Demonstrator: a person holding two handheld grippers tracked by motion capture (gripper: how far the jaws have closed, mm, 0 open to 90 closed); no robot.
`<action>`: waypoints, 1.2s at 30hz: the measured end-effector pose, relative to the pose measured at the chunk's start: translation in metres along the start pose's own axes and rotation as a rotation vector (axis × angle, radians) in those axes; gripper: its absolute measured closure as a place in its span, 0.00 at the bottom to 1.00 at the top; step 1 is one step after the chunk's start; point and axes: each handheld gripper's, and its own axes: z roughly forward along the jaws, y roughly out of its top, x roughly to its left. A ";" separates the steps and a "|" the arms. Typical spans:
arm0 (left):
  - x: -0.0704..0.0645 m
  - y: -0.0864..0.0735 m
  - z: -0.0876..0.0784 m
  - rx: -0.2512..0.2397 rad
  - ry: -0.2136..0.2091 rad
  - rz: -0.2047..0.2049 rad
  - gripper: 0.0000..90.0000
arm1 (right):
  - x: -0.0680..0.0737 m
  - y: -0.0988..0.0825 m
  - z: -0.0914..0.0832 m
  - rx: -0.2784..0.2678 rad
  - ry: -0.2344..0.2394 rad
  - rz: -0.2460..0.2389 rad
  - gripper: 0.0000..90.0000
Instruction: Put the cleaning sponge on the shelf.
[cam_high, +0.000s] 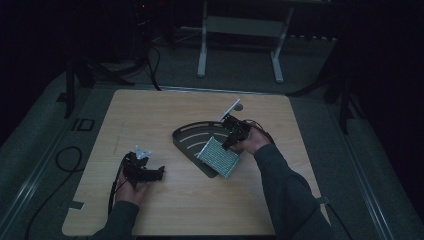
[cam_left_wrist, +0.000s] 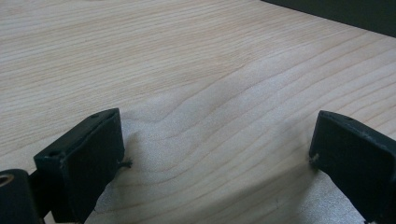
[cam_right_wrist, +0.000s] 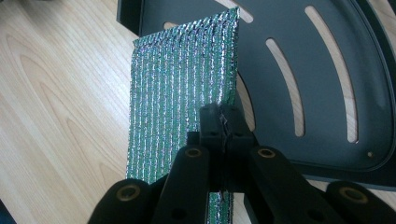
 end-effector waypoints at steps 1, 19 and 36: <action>0.000 0.000 0.000 0.000 0.000 0.000 0.04 | -0.001 0.001 0.000 -0.007 0.000 0.002 0.99; 0.000 0.000 0.000 0.000 0.000 0.000 0.04 | -0.004 0.011 0.006 -0.047 0.002 0.013 0.99; 0.000 0.000 0.000 0.001 0.000 0.000 0.04 | -0.008 0.022 0.015 -0.075 0.013 0.035 0.99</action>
